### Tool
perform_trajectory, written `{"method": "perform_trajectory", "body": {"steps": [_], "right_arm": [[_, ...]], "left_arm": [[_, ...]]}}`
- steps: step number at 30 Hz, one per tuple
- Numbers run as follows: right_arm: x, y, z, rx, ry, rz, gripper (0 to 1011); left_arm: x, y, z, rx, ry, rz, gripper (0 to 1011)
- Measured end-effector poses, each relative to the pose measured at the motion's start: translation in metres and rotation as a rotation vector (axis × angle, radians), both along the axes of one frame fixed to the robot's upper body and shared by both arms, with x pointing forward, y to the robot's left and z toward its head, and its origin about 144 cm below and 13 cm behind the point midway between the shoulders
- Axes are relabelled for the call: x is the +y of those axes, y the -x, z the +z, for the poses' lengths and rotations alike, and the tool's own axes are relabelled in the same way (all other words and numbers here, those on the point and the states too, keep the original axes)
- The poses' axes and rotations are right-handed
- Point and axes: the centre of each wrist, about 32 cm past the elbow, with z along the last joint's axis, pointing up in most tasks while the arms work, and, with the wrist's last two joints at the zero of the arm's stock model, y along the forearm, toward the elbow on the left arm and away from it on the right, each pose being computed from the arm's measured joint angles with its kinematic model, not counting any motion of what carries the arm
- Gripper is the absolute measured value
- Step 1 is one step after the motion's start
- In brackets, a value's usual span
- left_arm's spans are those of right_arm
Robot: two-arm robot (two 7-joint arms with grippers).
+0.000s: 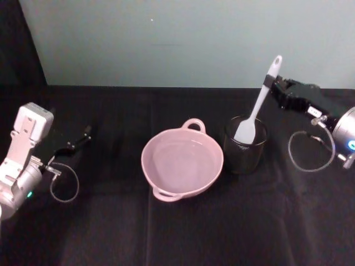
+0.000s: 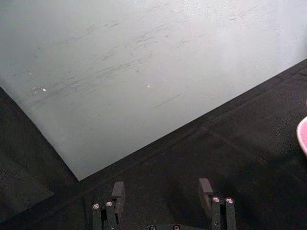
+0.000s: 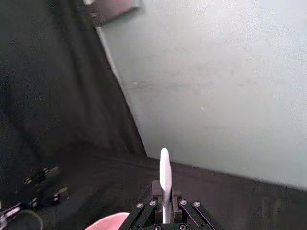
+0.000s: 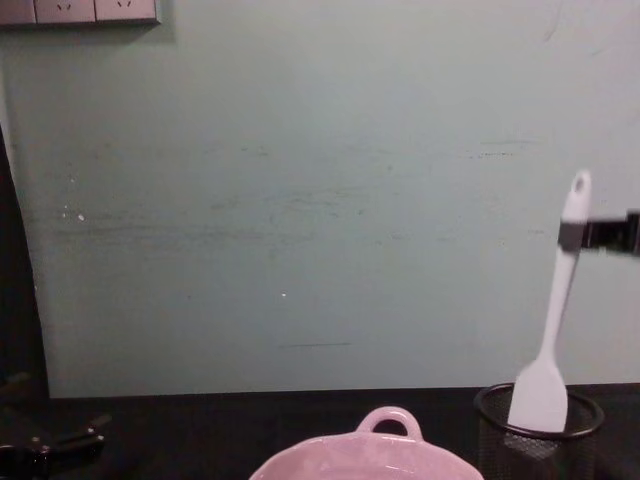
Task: Use the one hand to pick up the spoon and stir the clear water in the bowl.
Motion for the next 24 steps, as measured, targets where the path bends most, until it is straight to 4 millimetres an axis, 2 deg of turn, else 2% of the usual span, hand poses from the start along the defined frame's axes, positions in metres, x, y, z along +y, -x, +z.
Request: {"method": "perform_trajectory", "body": {"steps": [8,11,14,19,22,24], "right_arm": [[0.007,0.012,0.047,-0.109,0.104,0.074,113],[0.015,0.014,0.067,-0.164,0.133,0.121,113],[0.025,0.014,0.076,-0.196,0.151,0.166,114],[0.039,0.013,0.078,-0.211,0.160,0.235,114],[0.047,0.012,0.070,-0.205,0.151,0.271,114],[0.055,0.009,0.057,-0.198,0.143,0.304,114]], "left_arm": [[0.000,0.000,0.000,0.000,0.000,0.000,1011],[0.000,0.000,0.000,0.000,0.000,0.000,1011],[0.000,0.000,0.000,0.000,0.000,0.000,1011],[0.000,0.000,0.000,0.000,0.000,0.000,1011],[0.000,0.000,0.000,0.000,0.000,0.000,1011],[0.000,0.000,0.000,0.000,0.000,0.000,1011]]}}
